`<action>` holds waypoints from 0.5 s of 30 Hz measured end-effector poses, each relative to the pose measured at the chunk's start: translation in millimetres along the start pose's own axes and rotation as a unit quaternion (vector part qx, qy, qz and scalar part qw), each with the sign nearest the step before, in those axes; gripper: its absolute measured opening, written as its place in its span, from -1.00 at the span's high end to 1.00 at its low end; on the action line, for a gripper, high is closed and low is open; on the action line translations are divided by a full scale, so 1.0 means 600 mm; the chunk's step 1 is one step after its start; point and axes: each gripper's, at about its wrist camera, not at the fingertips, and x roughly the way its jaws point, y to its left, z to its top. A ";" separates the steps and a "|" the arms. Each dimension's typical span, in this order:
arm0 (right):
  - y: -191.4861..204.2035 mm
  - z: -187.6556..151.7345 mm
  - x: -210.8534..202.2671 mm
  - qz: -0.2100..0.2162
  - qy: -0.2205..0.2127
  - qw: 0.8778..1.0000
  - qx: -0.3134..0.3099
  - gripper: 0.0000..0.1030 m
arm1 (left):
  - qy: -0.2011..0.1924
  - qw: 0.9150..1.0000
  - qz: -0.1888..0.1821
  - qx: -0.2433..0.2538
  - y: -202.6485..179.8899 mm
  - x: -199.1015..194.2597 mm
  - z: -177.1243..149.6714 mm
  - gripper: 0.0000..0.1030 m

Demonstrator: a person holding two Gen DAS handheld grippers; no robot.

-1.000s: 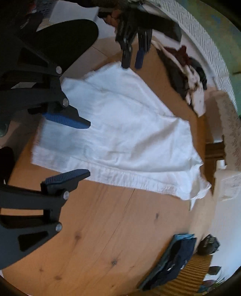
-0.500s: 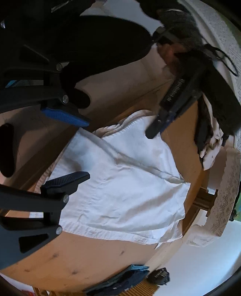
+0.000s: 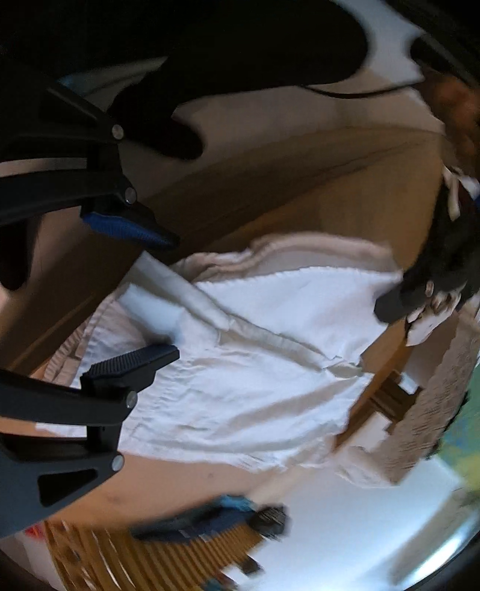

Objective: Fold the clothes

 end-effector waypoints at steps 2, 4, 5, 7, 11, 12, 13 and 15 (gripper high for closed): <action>-0.022 0.005 -0.001 0.033 0.009 0.999 0.031 -0.01 | 0.008 1.000 0.010 0.011 -0.002 0.000 -0.001 0.82; -0.035 0.007 -0.001 0.054 0.015 0.997 0.049 0.03 | 0.025 0.999 0.025 0.021 0.000 -0.002 -0.011 0.82; -0.038 0.008 0.000 0.059 0.018 0.997 0.050 0.03 | 0.036 0.998 0.041 0.030 -0.001 0.001 -0.016 0.82; -0.039 0.011 0.001 0.061 0.024 0.997 0.048 0.04 | 0.053 0.995 0.070 0.046 -0.004 0.003 -0.027 0.74; -0.042 0.017 0.002 0.067 0.038 0.996 0.039 0.08 | 0.074 0.990 0.096 0.066 -0.011 0.006 -0.047 0.46; -0.046 0.017 0.002 0.074 0.042 0.995 0.043 0.11 | 0.078 0.989 0.102 0.073 -0.013 0.007 -0.052 0.37; -0.052 0.017 0.001 0.083 0.046 0.994 0.051 0.13 | 0.083 0.988 0.104 0.081 -0.017 0.009 -0.056 0.36; -0.068 0.017 0.001 0.102 0.054 0.991 0.068 0.21 | 0.093 0.986 0.103 0.095 -0.027 0.014 -0.063 0.36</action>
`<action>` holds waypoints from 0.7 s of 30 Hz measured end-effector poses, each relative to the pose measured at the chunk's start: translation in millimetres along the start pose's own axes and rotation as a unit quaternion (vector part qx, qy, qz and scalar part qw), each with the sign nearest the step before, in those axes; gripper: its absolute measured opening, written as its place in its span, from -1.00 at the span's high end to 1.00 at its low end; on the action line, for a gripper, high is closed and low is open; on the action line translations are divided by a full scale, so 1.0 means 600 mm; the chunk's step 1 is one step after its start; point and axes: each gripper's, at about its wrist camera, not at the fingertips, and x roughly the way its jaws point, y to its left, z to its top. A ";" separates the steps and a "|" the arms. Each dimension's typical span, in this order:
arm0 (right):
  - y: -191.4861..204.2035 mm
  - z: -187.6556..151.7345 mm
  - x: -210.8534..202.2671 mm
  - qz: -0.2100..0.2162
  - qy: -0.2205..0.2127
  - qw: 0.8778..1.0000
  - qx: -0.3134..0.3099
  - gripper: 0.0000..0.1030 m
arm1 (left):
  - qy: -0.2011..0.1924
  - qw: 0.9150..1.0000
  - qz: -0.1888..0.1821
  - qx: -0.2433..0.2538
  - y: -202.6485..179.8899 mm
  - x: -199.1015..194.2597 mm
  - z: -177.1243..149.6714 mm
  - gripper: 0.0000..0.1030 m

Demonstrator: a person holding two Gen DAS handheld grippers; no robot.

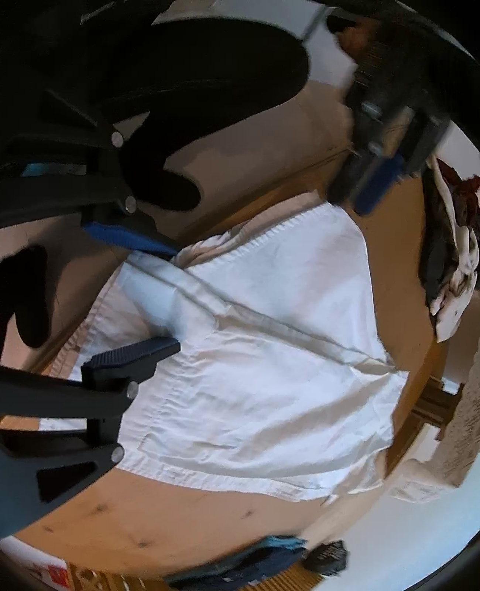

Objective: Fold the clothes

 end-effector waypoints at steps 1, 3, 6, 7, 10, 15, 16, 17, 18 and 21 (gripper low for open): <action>-0.008 0.001 -0.001 0.010 0.004 1.000 0.009 0.22 | 0.004 1.000 0.000 0.008 -0.005 0.002 -0.002 0.36; -0.019 0.003 -0.002 0.009 0.008 1.000 0.019 0.50 | 0.012 1.000 0.000 0.022 -0.016 0.005 -0.005 0.26; -0.028 0.007 0.000 0.005 0.015 1.000 0.023 0.80 | 0.018 0.999 0.010 0.032 -0.025 0.012 0.000 0.15; -0.033 0.009 0.000 0.010 0.018 0.999 0.027 0.81 | 0.019 0.999 0.015 0.032 -0.025 0.016 0.001 0.15; -0.050 0.016 -0.001 0.033 0.029 0.998 0.041 0.83 | 0.024 0.999 0.023 0.037 -0.028 0.026 0.003 0.15; -0.068 0.038 -0.009 0.043 0.040 0.998 0.030 0.84 | 0.024 0.996 0.035 0.079 -0.048 0.028 -0.015 0.13; -0.070 0.043 -0.010 0.045 0.043 0.998 0.027 0.84 | 0.027 0.995 0.039 0.084 -0.048 0.030 -0.016 0.13; -0.064 0.043 -0.017 0.046 0.046 0.998 0.024 0.84 | 0.029 0.995 0.039 0.084 -0.046 0.031 -0.015 0.12; -0.062 0.048 -0.023 0.045 0.050 0.998 0.017 0.84 | 0.030 0.995 0.039 0.082 -0.044 0.032 -0.013 0.12; -0.069 0.074 -0.043 0.044 0.059 0.997 0.000 0.84 | 0.017 0.997 0.026 0.065 -0.035 0.031 0.001 0.13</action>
